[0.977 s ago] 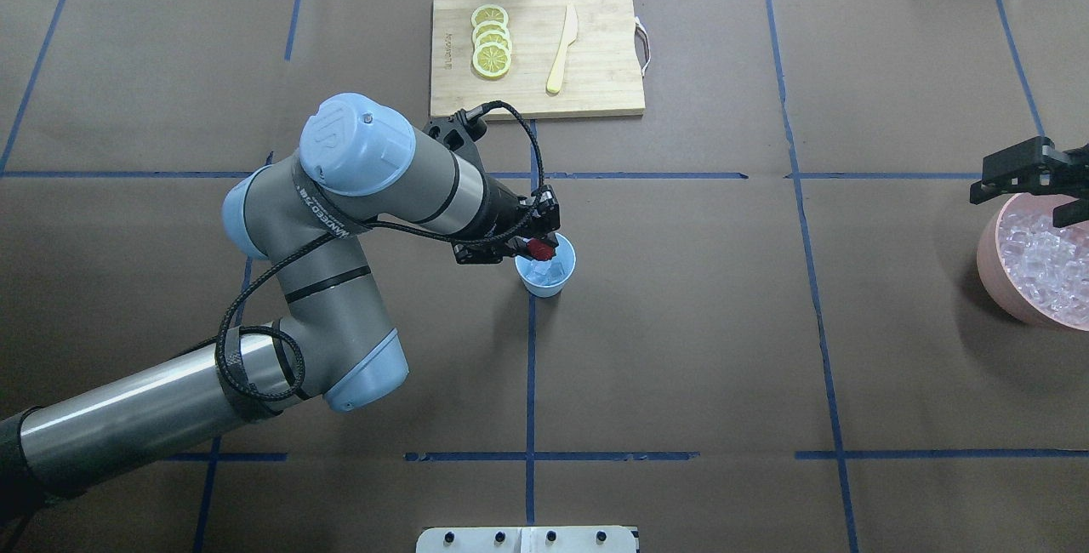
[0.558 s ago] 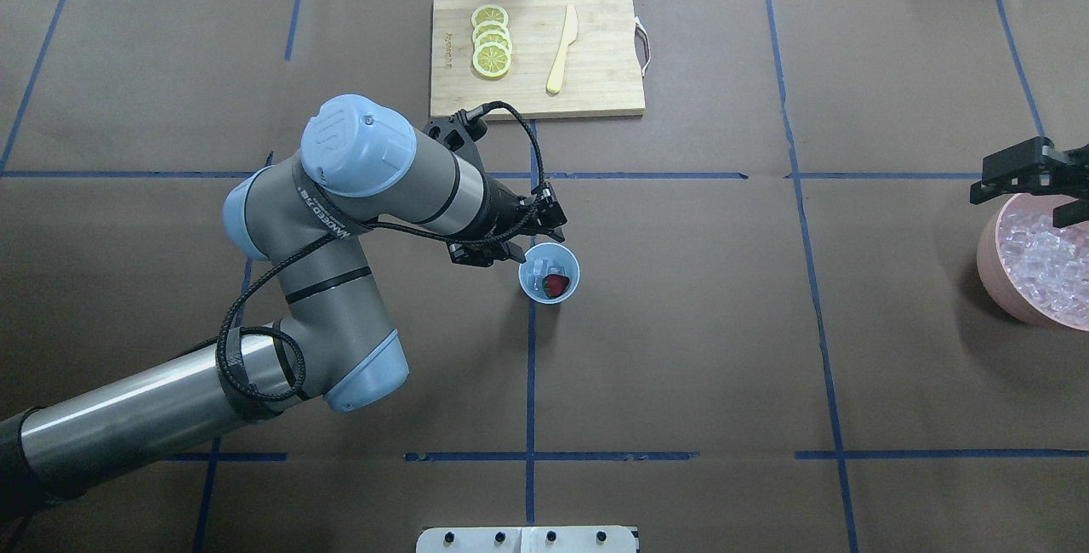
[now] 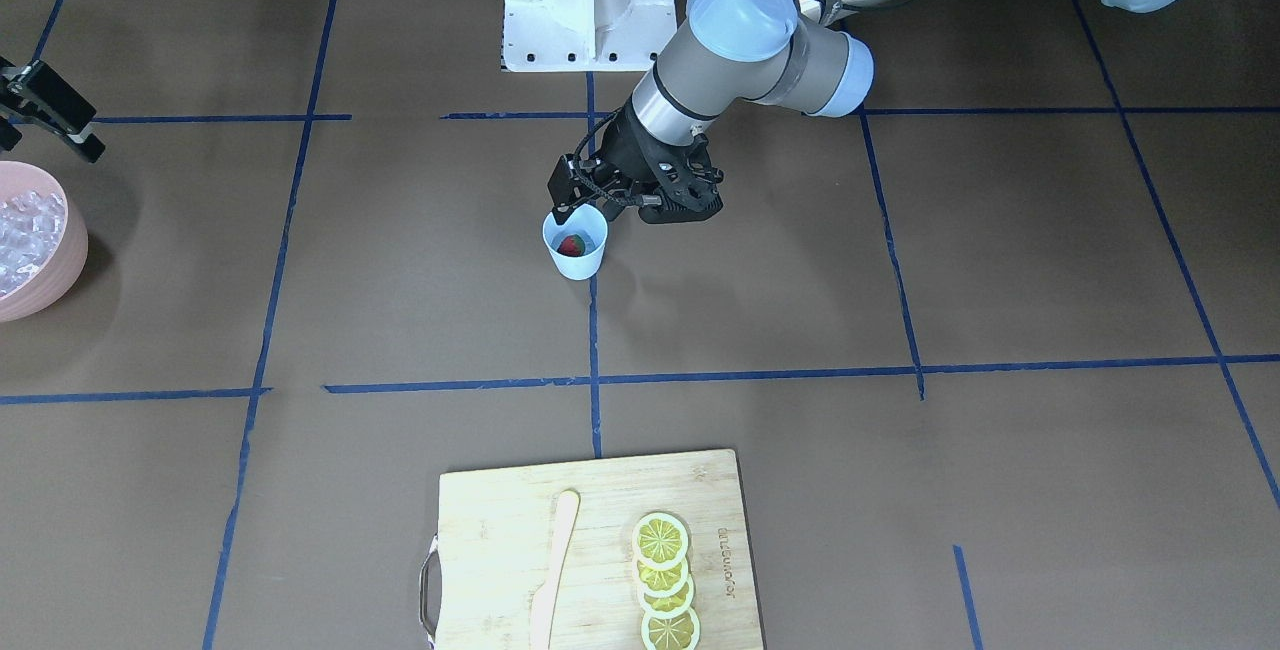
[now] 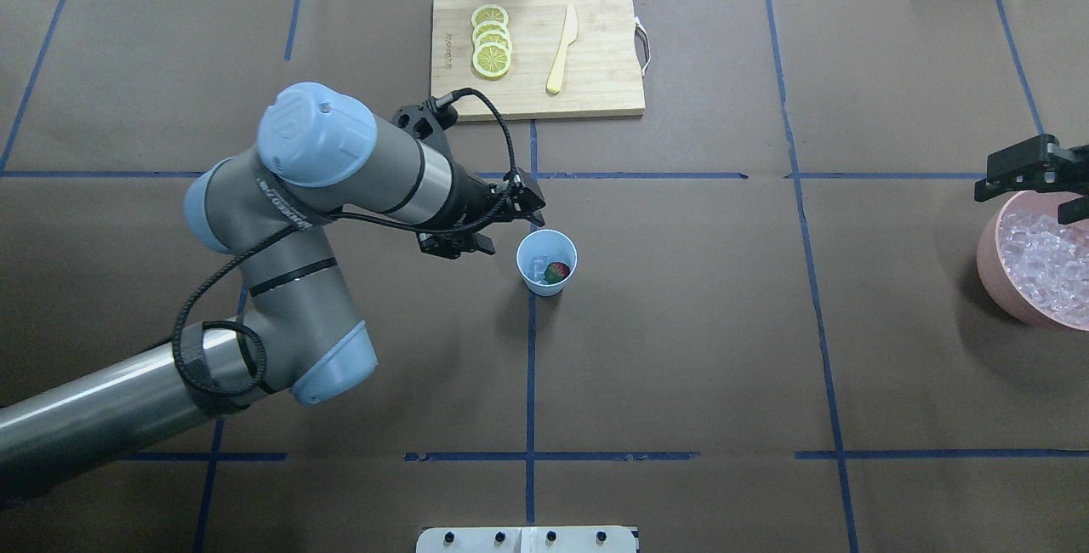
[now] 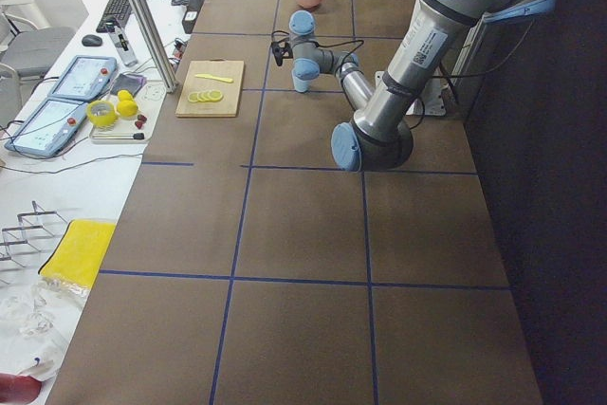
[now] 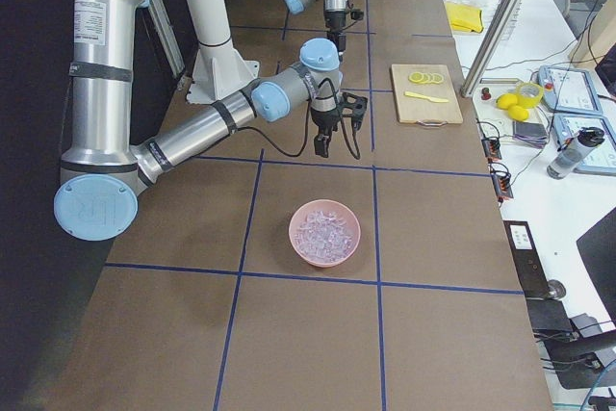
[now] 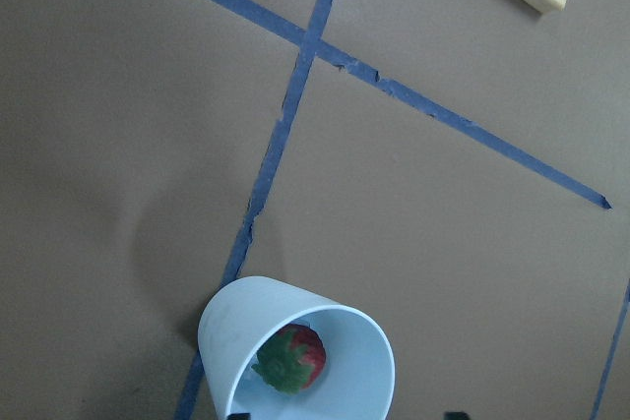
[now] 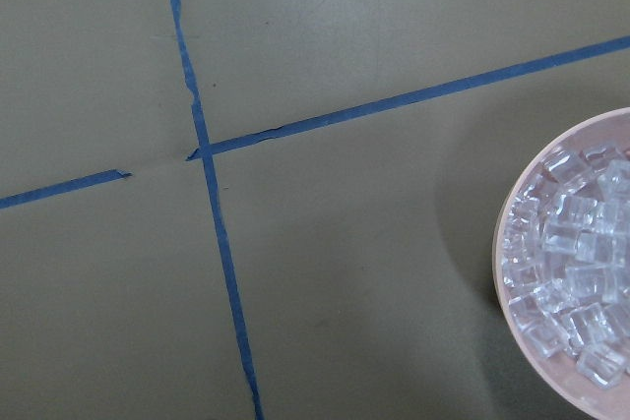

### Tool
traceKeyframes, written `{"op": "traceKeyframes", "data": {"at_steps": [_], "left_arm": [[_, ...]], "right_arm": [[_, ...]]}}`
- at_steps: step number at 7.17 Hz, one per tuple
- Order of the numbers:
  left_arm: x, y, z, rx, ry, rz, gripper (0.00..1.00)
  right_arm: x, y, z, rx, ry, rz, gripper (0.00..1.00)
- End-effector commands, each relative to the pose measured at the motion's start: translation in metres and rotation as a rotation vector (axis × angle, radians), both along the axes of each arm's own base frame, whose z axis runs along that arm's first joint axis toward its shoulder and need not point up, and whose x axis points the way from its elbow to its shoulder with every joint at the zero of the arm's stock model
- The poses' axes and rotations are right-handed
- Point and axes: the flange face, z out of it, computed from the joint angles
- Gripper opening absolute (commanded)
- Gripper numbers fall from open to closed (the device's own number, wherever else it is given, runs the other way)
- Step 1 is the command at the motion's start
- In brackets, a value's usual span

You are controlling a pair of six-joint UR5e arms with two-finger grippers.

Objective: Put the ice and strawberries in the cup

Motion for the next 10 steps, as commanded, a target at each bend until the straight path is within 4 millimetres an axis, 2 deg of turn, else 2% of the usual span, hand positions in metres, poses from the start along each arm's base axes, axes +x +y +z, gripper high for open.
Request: {"op": "traceKeyframes", "data": {"at_steps": [1, 2, 3, 4, 6, 7, 8, 9, 10], "left_arm": [[-0.096, -0.022, 0.049, 0.072, -0.025, 0.016, 0.78], [-0.141, -0.030, 0.088, 0.138, -0.067, 0.039, 0.77], [-0.198, -0.025, 0.144, 0.214, -0.132, 0.064, 0.78], [-0.255, -0.022, 0.196, 0.307, -0.199, 0.094, 0.78], [-0.369, -0.009, 0.304, 0.524, -0.355, 0.171, 0.77], [-0.430, -0.003, 0.342, 0.577, -0.394, 0.216, 0.77], [-0.508, -0.001, 0.356, 0.557, -0.459, 0.218, 0.77], [-0.547, 0.008, 0.390, 0.567, -0.488, 0.339, 0.77], [-0.593, 0.018, 0.402, 0.506, -0.473, 0.382, 0.77]], "right_arm": [[0.030, 0.001, 0.021, 0.040, 0.013, -0.038, 1.00], [0.056, -0.003, 0.044, 0.075, 0.016, -0.076, 1.00], [0.082, -0.010, 0.070, 0.094, -0.005, -0.106, 1.00], [0.098, -0.015, 0.096, 0.119, 0.005, -0.140, 1.00], [0.139, -0.012, 0.142, 0.160, 0.046, -0.200, 1.00], [0.164, 0.001, 0.167, 0.228, 0.074, -0.279, 1.00], [0.183, 0.009, 0.181, 0.220, 0.081, -0.305, 1.00], [0.198, 0.024, 0.192, 0.225, 0.080, -0.327, 1.00], [0.202, 0.032, 0.201, 0.223, 0.078, -0.346, 1.00]]}}
